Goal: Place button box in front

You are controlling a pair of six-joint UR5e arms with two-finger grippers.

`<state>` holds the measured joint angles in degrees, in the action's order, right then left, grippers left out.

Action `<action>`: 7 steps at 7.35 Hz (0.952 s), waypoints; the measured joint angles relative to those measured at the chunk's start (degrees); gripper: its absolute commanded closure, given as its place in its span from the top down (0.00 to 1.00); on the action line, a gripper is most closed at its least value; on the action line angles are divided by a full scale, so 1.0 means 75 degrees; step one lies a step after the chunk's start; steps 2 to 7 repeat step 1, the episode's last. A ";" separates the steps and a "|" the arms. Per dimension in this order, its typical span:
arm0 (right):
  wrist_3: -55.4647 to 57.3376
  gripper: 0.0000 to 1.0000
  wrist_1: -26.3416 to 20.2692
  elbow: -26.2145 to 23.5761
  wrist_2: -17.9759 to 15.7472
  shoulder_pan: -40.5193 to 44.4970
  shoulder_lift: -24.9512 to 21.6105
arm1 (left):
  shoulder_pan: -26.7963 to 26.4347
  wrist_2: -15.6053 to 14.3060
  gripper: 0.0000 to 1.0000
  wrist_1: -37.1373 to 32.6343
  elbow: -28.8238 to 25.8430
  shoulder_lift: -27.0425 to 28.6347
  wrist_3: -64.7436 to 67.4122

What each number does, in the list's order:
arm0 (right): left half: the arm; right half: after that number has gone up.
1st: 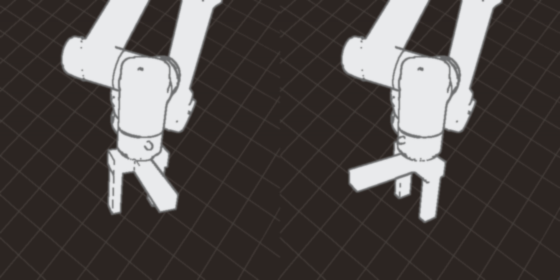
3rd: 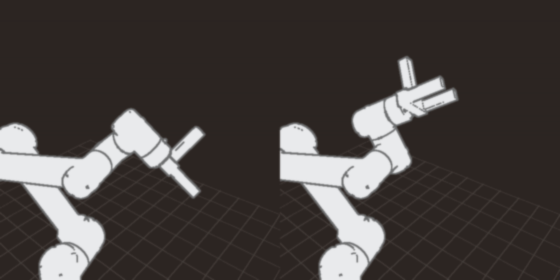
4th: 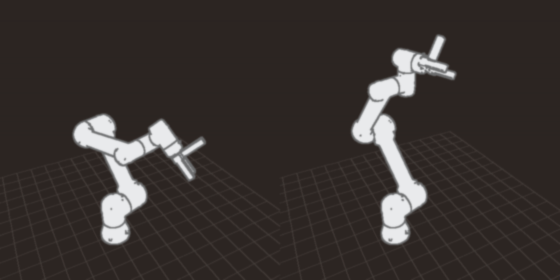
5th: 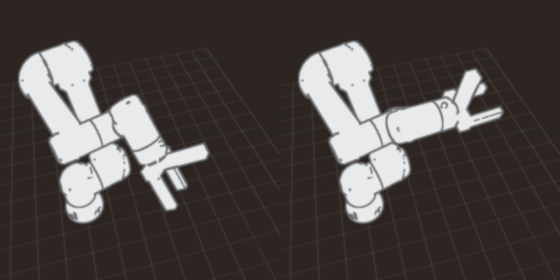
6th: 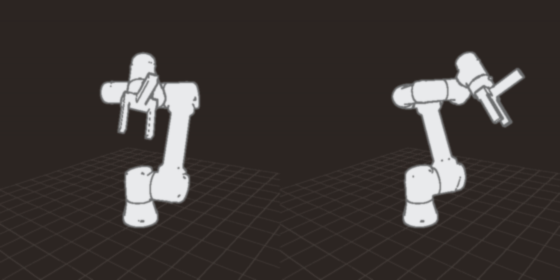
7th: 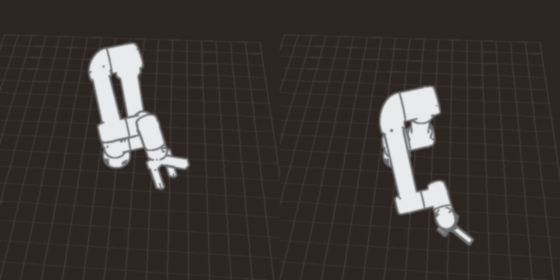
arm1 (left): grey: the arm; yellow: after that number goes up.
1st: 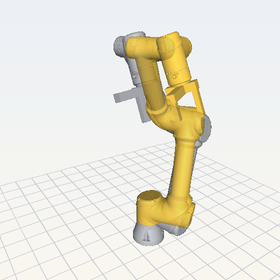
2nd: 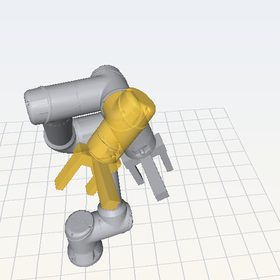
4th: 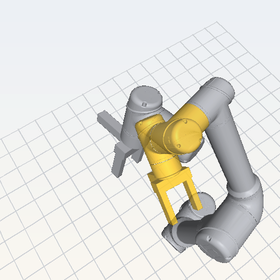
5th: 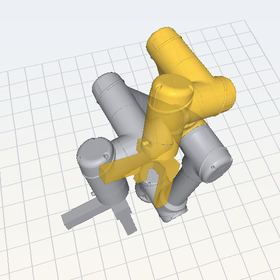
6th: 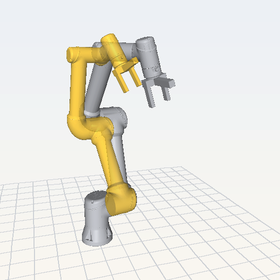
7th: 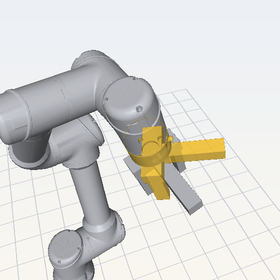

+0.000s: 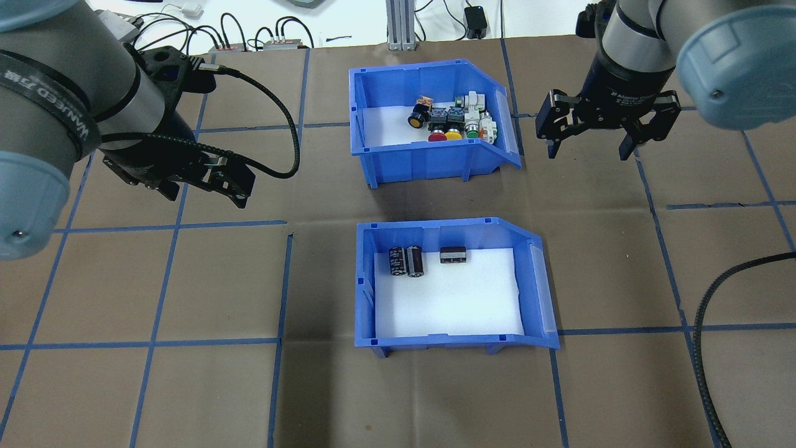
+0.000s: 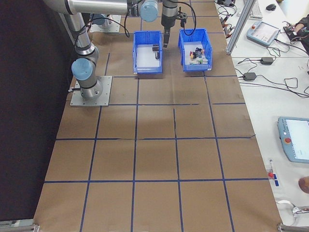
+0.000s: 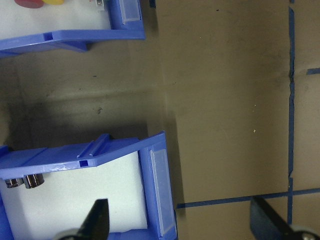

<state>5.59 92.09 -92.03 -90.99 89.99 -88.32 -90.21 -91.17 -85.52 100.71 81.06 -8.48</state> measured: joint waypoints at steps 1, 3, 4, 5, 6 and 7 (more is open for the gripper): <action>-0.0011 1.00 0.0099 -0.0018 -0.0005 -0.0001 -0.0008 | 0.0002 -0.0015 1.00 -0.0029 -0.0019 0.0004 0.0001; -0.0011 1.00 0.0099 -0.0018 -0.0005 -0.0001 -0.0008 | 0.0002 -0.0015 1.00 -0.0029 -0.0019 0.0004 0.0001; -0.0011 1.00 0.0099 -0.0018 -0.0005 -0.0001 -0.0008 | 0.0002 -0.0015 1.00 -0.0029 -0.0019 0.0004 0.0001; -0.0011 1.00 0.0099 -0.0018 -0.0005 -0.0001 -0.0008 | 0.0002 -0.0015 1.00 -0.0029 -0.0019 0.0004 0.0001; -0.0011 1.00 0.0099 -0.0018 -0.0005 -0.0001 -0.0008 | 0.0002 -0.0015 1.00 -0.0029 -0.0019 0.0004 0.0001; -0.0011 1.00 0.0099 -0.0018 -0.0005 -0.0001 -0.0008 | 0.0002 -0.0015 1.00 -0.0029 -0.0019 0.0004 0.0001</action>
